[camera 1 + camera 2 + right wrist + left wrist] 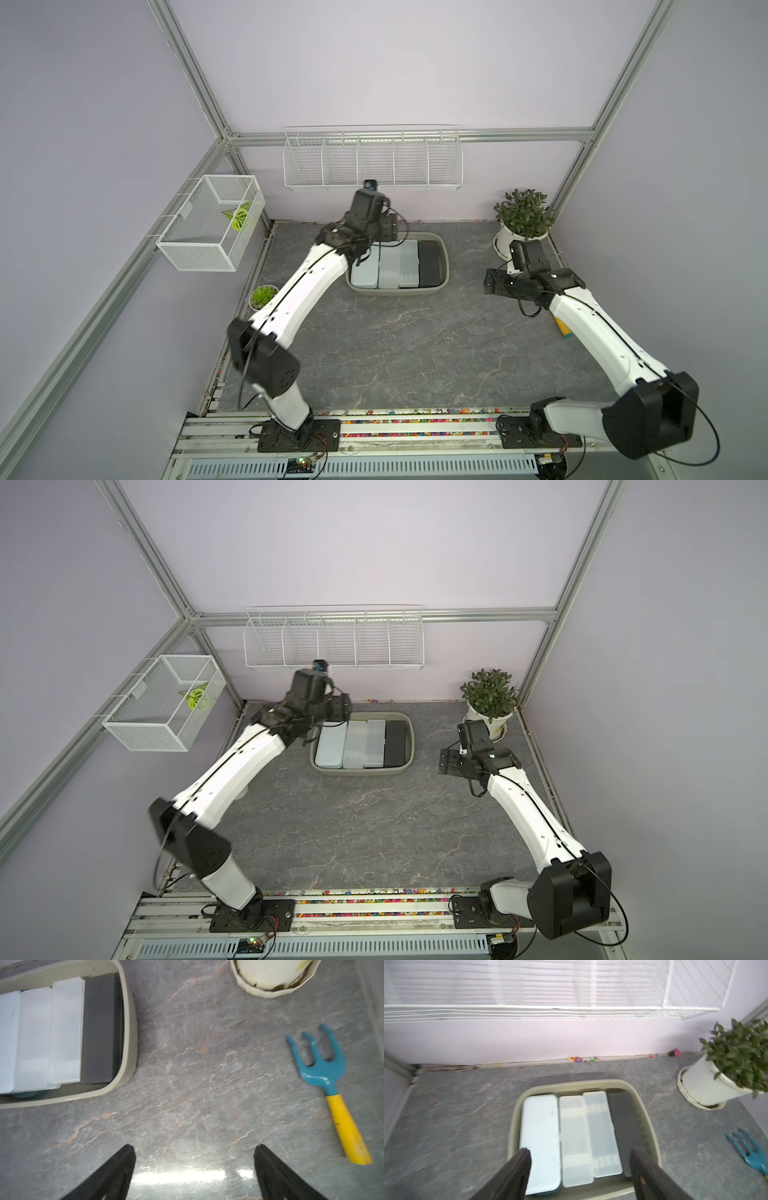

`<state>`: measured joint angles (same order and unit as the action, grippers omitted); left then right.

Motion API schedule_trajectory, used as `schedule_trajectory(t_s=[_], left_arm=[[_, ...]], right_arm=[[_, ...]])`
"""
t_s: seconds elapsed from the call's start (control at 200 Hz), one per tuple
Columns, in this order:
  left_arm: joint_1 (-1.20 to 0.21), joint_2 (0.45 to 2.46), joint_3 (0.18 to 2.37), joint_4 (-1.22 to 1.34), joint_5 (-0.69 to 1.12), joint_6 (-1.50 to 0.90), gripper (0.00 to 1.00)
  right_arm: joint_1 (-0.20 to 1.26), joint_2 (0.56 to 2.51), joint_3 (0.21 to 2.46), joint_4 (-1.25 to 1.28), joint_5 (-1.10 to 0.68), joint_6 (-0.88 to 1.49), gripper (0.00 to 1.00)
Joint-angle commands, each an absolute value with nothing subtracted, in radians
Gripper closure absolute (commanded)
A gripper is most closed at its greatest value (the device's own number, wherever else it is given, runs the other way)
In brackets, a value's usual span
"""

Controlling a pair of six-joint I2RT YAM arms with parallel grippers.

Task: Put the pencil case into the storage box
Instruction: Place the pencil case at the storage box, then reset both arms

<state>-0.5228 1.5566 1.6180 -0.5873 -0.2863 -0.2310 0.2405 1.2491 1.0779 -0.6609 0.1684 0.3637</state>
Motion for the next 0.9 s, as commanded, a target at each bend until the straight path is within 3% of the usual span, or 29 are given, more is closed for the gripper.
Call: schedule_trajectory(t_s=[0.0, 0.13, 0.295, 0.565, 0.81, 0.895], left_arm=[[-0.416, 1.419, 1.370, -0.434, -0.377, -0.178, 0.14], [-0.260, 1.260, 1.119, -0.277, -0.334, -0.141, 0.07], [-0.156, 1.180, 0.836, 0.023, -0.364, -0.081, 0.01], [-0.075, 1.296, 0.672, 0.306, -0.388, -0.079, 0.00], [-0.014, 1.440, 0.555, 0.524, -0.278, -0.124, 0.00], [-0.014, 1.498, 0.472, 0.719, -0.268, -0.112, 0.00]], right_arm=[[0.229, 1.168, 0.937, -0.422, 0.375, 0.232, 0.03], [0.180, 1.114, 0.771, -0.146, 0.425, 0.139, 0.03], [0.133, 1.196, 0.621, 0.189, 0.419, 0.130, 0.03], [0.115, 1.448, 0.517, 0.530, 0.398, 0.082, 0.02], [0.069, 1.493, 0.467, 0.674, 0.301, 0.084, 0.02], [0.047, 1.510, 0.415, 0.781, 0.259, 0.090, 0.03]])
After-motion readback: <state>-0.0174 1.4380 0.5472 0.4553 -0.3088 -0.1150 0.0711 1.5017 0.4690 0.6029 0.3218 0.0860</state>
